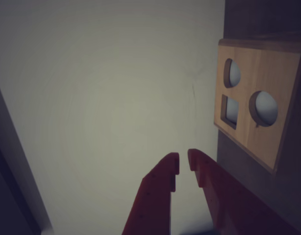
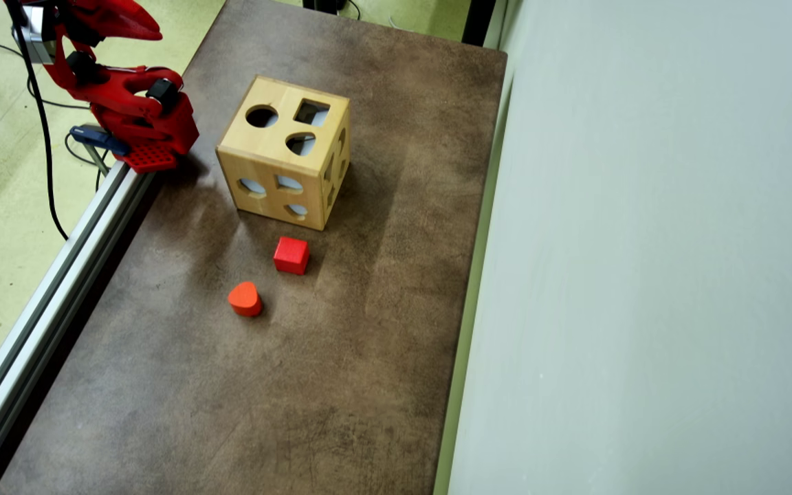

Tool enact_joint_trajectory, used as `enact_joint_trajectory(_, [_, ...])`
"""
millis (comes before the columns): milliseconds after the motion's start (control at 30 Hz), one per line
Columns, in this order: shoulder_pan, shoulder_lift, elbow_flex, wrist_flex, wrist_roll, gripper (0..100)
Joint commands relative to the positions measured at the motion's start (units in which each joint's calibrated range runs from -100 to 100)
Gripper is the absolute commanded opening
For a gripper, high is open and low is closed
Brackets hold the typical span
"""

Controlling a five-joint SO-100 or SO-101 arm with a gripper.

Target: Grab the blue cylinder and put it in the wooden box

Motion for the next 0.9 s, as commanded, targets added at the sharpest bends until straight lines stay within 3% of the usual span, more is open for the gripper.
enact_joint_trajectory(0, [0.1, 0.9, -0.2, 0.1, 0.2, 4])
enact_joint_trajectory(867, [0.1, 0.0, -0.1, 4.2, 0.0, 4])
